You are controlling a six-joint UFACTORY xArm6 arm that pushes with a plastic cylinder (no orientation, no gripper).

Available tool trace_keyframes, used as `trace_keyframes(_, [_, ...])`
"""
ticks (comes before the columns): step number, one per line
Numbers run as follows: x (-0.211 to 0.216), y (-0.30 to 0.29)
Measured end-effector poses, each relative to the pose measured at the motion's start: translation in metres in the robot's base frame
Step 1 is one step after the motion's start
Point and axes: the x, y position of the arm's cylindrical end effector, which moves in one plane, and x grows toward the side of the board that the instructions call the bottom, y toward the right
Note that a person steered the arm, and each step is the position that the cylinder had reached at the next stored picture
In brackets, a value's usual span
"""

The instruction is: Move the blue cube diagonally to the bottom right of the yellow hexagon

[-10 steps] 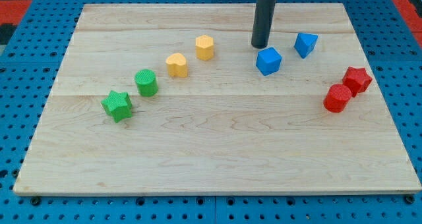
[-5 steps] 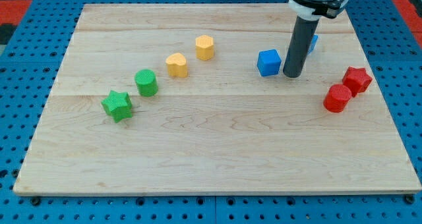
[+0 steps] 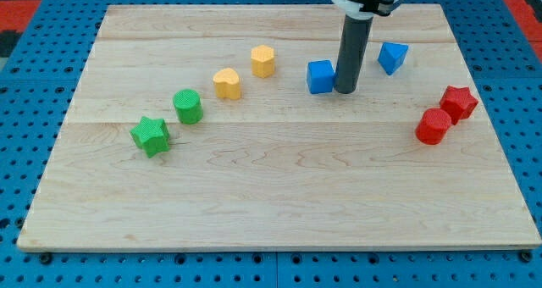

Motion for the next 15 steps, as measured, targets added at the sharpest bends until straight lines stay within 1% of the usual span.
trace_keyframes(1, [0.003, -0.011])
trace_keyframes(2, [-0.005, 0.000])
trace_keyframes(3, [-0.037, 0.015])
trace_keyframes(4, [-0.068, 0.006])
trace_keyframes(5, [-0.071, -0.011])
trace_keyframes(8, [-0.060, -0.015])
trace_keyframes(11, [-0.054, -0.031])
trace_keyframes(15, [-0.036, -0.031])
